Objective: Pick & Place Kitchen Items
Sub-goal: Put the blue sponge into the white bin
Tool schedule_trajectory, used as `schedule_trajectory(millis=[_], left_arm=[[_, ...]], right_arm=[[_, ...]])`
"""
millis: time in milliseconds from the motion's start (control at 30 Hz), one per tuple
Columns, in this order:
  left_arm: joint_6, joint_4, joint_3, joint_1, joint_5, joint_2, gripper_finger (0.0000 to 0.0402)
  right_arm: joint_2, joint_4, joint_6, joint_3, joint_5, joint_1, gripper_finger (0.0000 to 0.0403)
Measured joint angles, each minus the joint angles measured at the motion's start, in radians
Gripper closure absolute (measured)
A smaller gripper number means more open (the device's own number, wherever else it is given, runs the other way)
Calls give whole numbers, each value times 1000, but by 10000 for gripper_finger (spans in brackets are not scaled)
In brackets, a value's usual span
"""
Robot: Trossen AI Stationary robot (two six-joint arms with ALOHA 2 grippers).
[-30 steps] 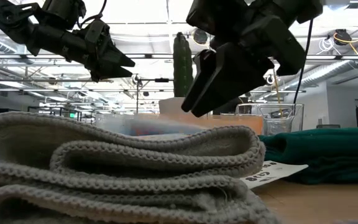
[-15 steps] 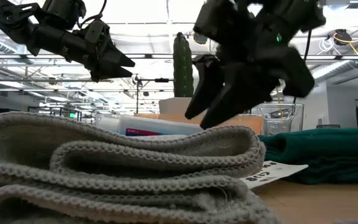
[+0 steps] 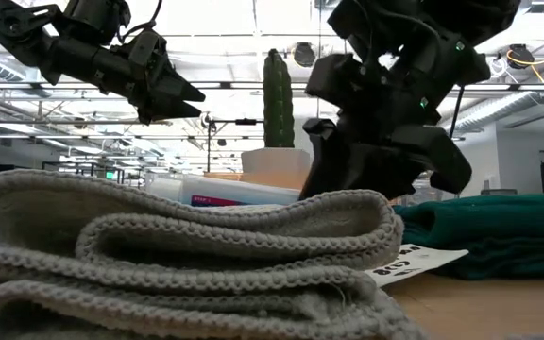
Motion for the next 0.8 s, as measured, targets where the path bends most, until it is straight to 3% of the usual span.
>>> schedule_trajectory(millis=[433, 800], left_arm=[[0, 0, 0, 0, 0, 0, 144], [1, 0, 0, 0, 0, 0, 144]], right_arm=[[95, 107, -59, -7, -42, -29, 213], [98, 96, -42, -7, -57, -49, 343]])
